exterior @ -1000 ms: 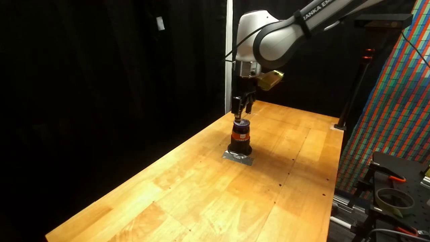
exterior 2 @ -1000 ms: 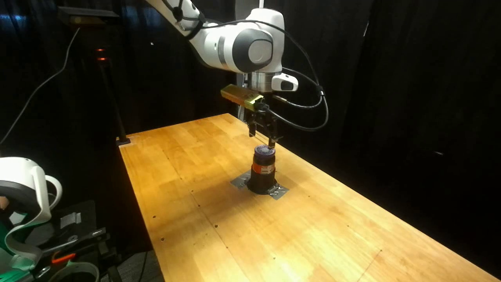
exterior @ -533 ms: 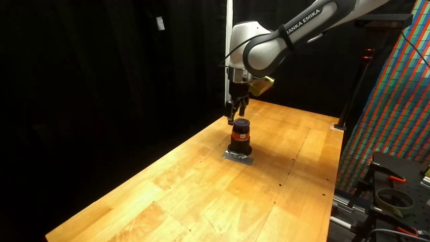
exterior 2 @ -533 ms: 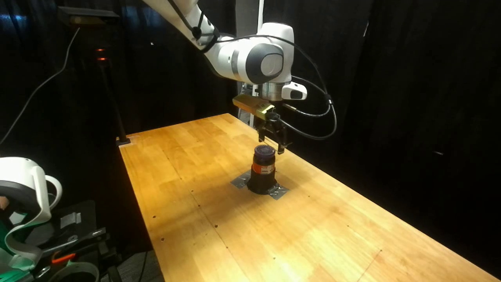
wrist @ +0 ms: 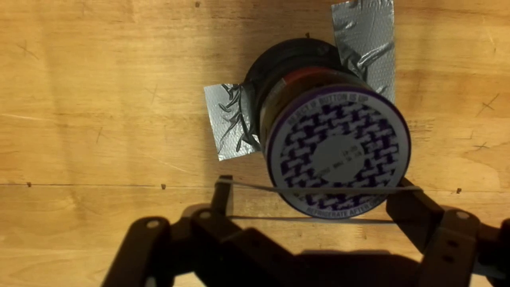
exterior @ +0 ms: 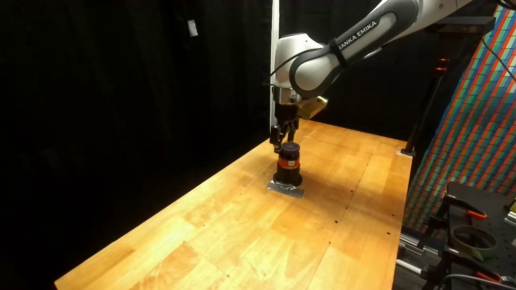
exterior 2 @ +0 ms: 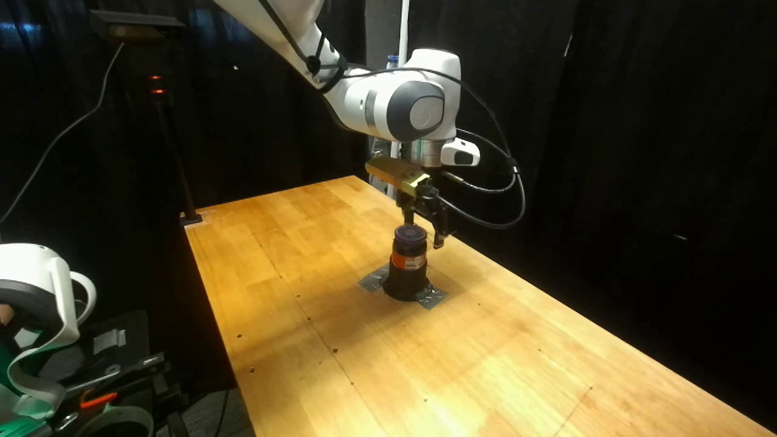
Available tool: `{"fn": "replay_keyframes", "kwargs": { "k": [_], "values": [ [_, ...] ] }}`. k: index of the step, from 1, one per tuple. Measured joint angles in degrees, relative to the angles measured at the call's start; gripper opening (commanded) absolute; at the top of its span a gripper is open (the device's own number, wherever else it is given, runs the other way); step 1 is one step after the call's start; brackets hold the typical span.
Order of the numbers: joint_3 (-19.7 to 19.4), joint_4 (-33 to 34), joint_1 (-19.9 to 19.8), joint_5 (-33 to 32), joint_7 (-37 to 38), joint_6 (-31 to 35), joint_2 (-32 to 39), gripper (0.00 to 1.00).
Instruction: Put the elastic around the bottle
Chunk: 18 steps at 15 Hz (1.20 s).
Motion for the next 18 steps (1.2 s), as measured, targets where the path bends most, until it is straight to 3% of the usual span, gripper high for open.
{"fn": "replay_keyframes", "kwargs": {
  "k": [7, 18],
  "values": [
    [0.0, -1.7, 0.0, 0.0, -0.2, 0.1, -0.3, 1.0],
    [0.5, -16.8, -1.3, 3.5, -0.9, 10.4, -8.8, 1.0]
  ]
}}
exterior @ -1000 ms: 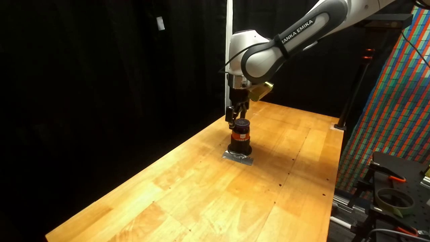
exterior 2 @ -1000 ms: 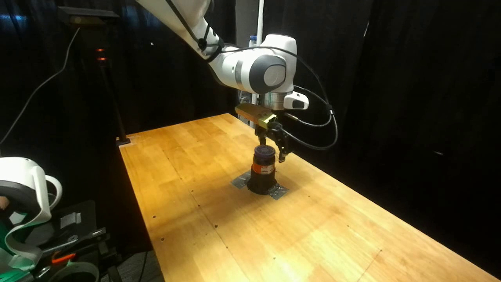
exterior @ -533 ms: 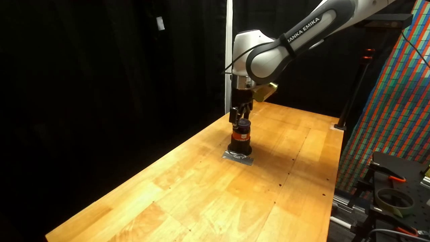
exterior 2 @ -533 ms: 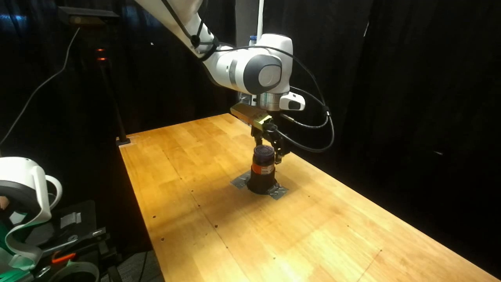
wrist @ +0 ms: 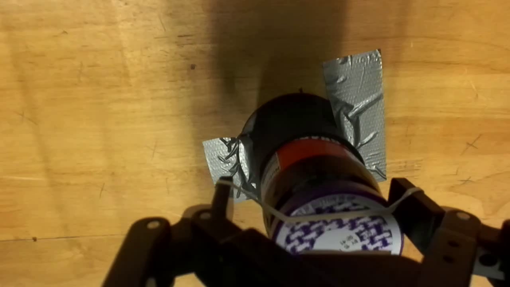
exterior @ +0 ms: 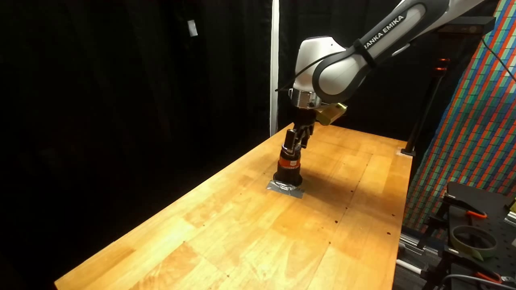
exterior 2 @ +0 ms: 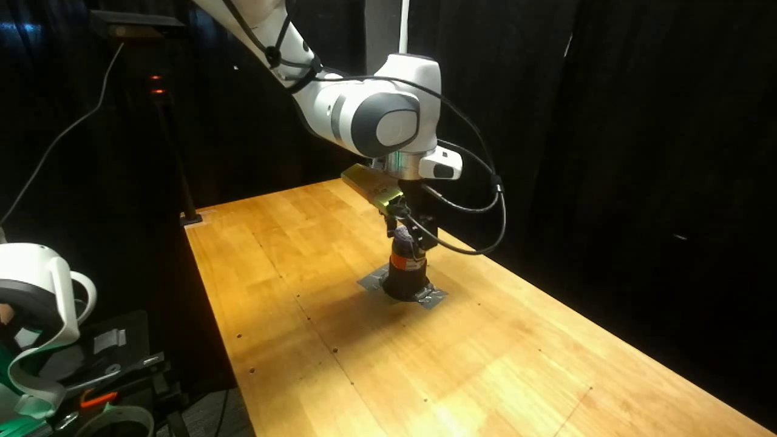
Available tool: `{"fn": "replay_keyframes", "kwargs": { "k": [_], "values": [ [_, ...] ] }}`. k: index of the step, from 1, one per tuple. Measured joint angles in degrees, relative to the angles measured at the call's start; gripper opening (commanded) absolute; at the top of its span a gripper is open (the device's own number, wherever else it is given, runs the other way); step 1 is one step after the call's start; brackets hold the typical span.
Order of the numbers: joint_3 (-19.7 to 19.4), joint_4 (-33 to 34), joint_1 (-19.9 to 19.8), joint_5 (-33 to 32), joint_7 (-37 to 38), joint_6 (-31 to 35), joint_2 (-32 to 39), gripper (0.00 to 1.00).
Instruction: Put the elastic around the bottle
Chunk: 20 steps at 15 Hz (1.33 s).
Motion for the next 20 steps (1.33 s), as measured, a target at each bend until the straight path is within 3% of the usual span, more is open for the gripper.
{"fn": "replay_keyframes", "kwargs": {
  "k": [4, 5, 6, 10, 15, 20],
  "values": [
    [0.6, -5.2, -1.4, 2.6, -2.1, 3.2, -2.3, 1.0],
    [0.7, -6.4, -1.9, 3.2, -2.6, 4.1, -2.8, 0.75],
    [0.9, -7.6, -2.3, 3.9, -3.2, 5.2, -3.2, 0.74],
    [2.1, -13.2, -3.9, 6.7, -5.7, 13.8, -5.4, 0.42],
    [6.5, -23.0, -6.6, 10.4, -10.8, 32.9, -8.3, 0.04],
    [14.9, -30.7, -13.1, 10.8, -13.3, 55.4, -8.5, 0.0]
  ]
}}
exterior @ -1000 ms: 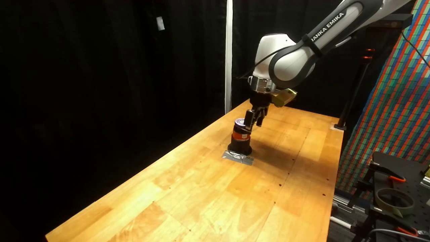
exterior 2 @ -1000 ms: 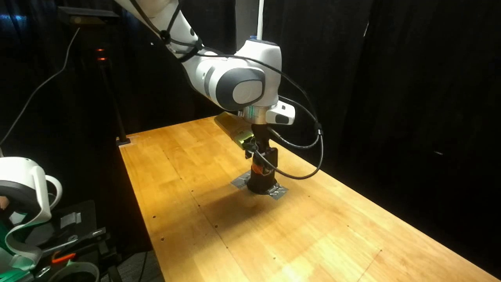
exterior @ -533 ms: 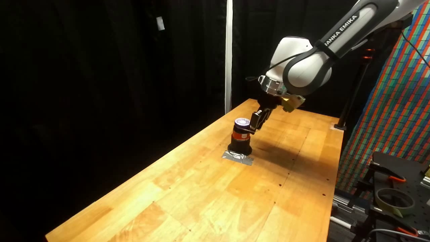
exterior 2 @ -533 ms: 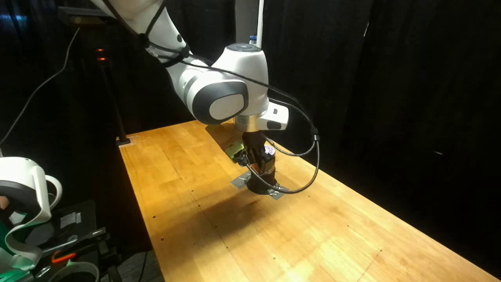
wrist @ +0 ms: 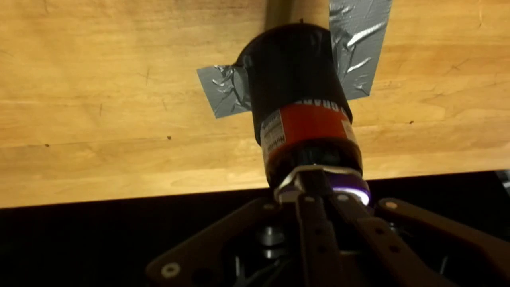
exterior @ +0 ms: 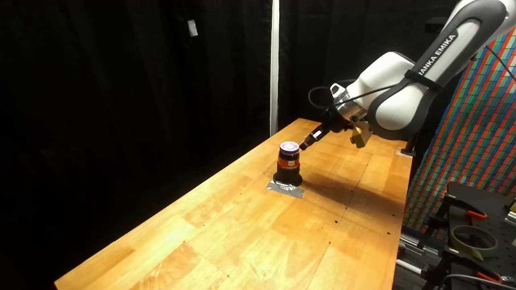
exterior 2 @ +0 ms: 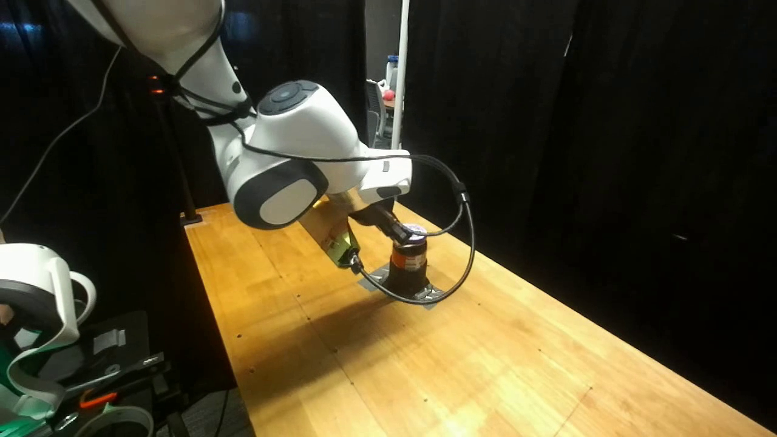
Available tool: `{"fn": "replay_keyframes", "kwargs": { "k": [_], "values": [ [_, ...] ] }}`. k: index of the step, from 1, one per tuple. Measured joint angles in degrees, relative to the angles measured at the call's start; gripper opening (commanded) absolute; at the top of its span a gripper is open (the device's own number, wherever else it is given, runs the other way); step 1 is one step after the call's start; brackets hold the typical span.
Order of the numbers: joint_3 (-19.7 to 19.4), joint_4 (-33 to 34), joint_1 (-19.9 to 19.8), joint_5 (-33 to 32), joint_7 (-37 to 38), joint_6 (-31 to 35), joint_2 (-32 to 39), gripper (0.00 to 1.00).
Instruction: Put the elastic around the bottle
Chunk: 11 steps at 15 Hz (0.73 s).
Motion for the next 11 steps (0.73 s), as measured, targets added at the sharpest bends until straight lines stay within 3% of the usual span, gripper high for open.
{"fn": "replay_keyframes", "kwargs": {
  "k": [3, 4, 5, 7, 8, 10, 11],
  "values": [
    [4.7, -3.2, -5.1, -5.1, 1.1, 12.6, 1.2, 0.0],
    [5.2, -4.2, -6.2, -6.9, 1.4, 16.5, 2.0, 0.26],
    [4.1, -5.3, -6.1, -9.9, 2.7, 20.2, 2.9, 0.28],
    [0.5, -6.8, -5.3, -16.7, 7.2, 25.0, 4.4, 0.43],
    [-0.7, -7.3, -5.4, -20.3, 9.9, 25.6, 5.0, 0.25],
    [-1.6, -7.9, -6.7, -27.0, 15.8, 25.2, 5.6, 0.41],
    [-1.6, -8.1, -7.1, -28.1, 16.8, 25.1, 5.7, 0.43]
  ]
}}
